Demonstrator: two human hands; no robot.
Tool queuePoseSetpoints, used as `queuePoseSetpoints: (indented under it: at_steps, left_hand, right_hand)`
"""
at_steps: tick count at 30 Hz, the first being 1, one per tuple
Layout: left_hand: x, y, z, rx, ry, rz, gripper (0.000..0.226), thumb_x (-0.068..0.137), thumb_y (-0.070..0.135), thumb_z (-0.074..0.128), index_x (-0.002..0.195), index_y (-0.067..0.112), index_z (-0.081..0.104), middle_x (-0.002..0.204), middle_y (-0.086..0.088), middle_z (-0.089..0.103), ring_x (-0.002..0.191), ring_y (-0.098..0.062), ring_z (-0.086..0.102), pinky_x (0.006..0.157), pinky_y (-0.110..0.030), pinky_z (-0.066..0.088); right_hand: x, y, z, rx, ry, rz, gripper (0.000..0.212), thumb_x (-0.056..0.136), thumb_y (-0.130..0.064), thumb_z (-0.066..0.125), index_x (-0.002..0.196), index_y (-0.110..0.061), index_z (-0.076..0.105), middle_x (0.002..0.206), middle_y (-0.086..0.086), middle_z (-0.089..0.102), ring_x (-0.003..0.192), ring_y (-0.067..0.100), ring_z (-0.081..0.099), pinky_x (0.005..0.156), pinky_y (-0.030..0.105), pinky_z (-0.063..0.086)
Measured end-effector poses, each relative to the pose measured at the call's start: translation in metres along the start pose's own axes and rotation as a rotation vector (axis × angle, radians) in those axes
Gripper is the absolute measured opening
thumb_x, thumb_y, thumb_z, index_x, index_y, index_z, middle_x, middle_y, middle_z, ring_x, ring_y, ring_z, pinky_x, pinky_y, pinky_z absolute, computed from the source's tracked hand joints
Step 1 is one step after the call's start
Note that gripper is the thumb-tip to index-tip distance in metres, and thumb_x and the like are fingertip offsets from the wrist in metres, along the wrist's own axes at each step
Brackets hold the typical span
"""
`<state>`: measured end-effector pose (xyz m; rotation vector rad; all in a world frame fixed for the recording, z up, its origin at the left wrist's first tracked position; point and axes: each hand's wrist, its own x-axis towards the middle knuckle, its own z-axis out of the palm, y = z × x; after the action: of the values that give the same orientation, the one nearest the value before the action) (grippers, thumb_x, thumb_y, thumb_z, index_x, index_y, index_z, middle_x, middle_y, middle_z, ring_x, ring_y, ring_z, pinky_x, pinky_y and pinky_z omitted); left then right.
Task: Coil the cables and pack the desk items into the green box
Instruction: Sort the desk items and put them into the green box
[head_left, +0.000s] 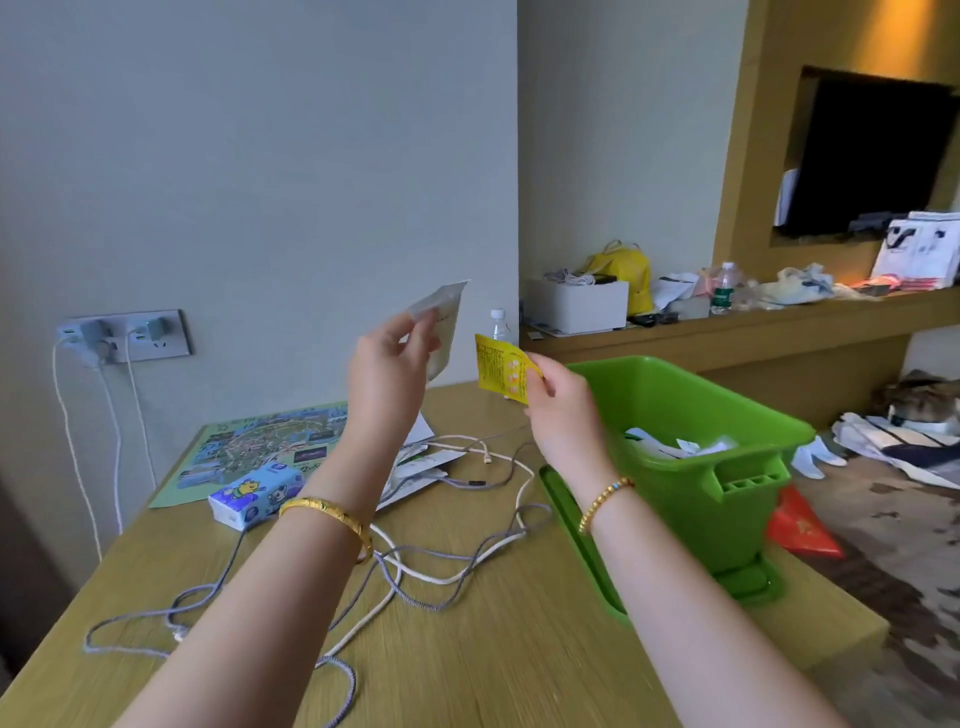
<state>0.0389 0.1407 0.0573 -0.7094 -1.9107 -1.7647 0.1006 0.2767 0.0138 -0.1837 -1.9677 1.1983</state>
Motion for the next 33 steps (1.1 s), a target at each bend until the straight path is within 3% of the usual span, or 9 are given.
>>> queuePoseSetpoints:
  at_steps: [2,5,11,14,17,19,25,30,33]
  left_hand:
    - [-0.003,0.009,0.013,0.020,-0.050,0.098,0.020,0.094,0.022,0.051,0.089,0.017,0.069,0.080,-0.006,0.068,0.077,-0.015,0.063,0.080,-0.025,0.051]
    - [-0.014,0.021,0.037,0.100,-0.144,0.259,0.022,0.093,0.015,0.051,0.103,0.012,0.071,0.092,0.006,0.067,0.082,0.007,0.055,0.064,0.002,0.037]
    - [-0.036,0.024,0.094,0.248,-0.427,0.374,0.029,0.094,0.009,0.049,0.120,0.011,0.063,0.128,-0.008,0.059,0.119,-0.017,0.055,0.100,-0.016,0.034]
    - [-0.047,0.030,0.119,0.252,-0.469,0.404,0.032,0.095,0.007,0.047,0.124,0.012,0.059,0.138,-0.014,0.049,0.128,-0.021,0.047,0.099,-0.008,0.023]
    - [-0.053,0.029,0.139,0.325,-0.549,0.423,0.034,0.096,0.008,0.044,0.127,0.013,0.057,0.140,-0.014,0.047,0.130,-0.022,0.045,0.104,-0.018,0.028]
    - [-0.057,0.025,0.147,0.392,-0.595,0.409,0.033,0.097,0.009,0.041,0.126,0.011,0.058,0.136,-0.011,0.052,0.127,-0.023,0.049,0.101,-0.024,0.033]
    - [-0.055,0.017,0.159,0.550,-0.740,0.280,0.040,0.094,0.002,0.037,0.127,0.013,0.057,0.137,-0.008,0.052,0.123,-0.025,0.051,0.099,-0.029,0.041]
    - [-0.052,0.023,0.159,0.620,-0.935,0.124,0.037,0.090,0.012,0.038,0.114,0.019,0.066,0.108,-0.006,0.069,0.068,-0.014,0.052,0.067,-0.024,0.045]
    - [-0.055,0.021,0.155,0.595,-0.927,0.091,0.036,0.089,0.013,0.038,0.111,0.020,0.067,0.106,-0.004,0.070,0.080,-0.022,0.059,0.067,-0.024,0.042]
  right_hand:
    - [0.008,-0.010,-0.023,-0.084,0.058,-0.084,0.032,0.097,-0.015,0.040,0.120,-0.015,0.061,0.112,0.004,0.068,0.098,0.020,0.062,0.079,0.028,0.049]
    - [0.016,-0.013,-0.061,-0.306,0.168,-0.144,0.032,0.097,-0.013,0.038,0.121,-0.016,0.060,0.114,0.007,0.067,0.099,0.026,0.061,0.078,0.031,0.050]
    - [0.017,0.011,-0.118,-0.689,0.096,-0.011,0.044,0.090,0.000,0.036,0.123,-0.019,0.058,0.115,0.013,0.065,0.103,0.035,0.057,0.079,0.040,0.050]
    - [0.019,0.020,-0.137,-0.666,0.219,-0.004,0.046,0.089,0.002,0.035,0.122,-0.021,0.058,0.111,0.014,0.066,0.102,0.036,0.056,0.073,0.038,0.046]
    - [0.024,0.030,-0.149,-0.738,0.021,0.151,0.049,0.089,-0.001,0.036,0.133,-0.019,0.049,0.126,0.011,0.059,0.114,0.034,0.052,0.091,0.043,0.045]
    - [0.024,0.037,-0.156,-0.680,-0.085,0.272,0.053,0.088,0.000,0.035,0.139,-0.016,0.041,0.137,0.009,0.050,0.121,0.032,0.047,0.099,0.047,0.040]
    - [0.022,0.047,-0.170,-0.468,-0.038,0.265,0.045,0.092,-0.004,0.031,0.134,-0.013,0.044,0.136,0.005,0.049,0.118,0.026,0.049,0.096,0.042,0.044]
    - [0.026,0.048,-0.170,-0.395,-0.069,0.250,0.044,0.091,-0.001,0.029,0.128,-0.012,0.049,0.131,0.007,0.054,0.109,0.021,0.051,0.077,0.027,0.041]
    - [0.026,0.049,-0.166,-0.466,-0.105,0.220,0.046,0.090,0.000,0.029,0.128,-0.014,0.050,0.133,0.006,0.053,0.108,0.024,0.053,0.076,0.032,0.044]
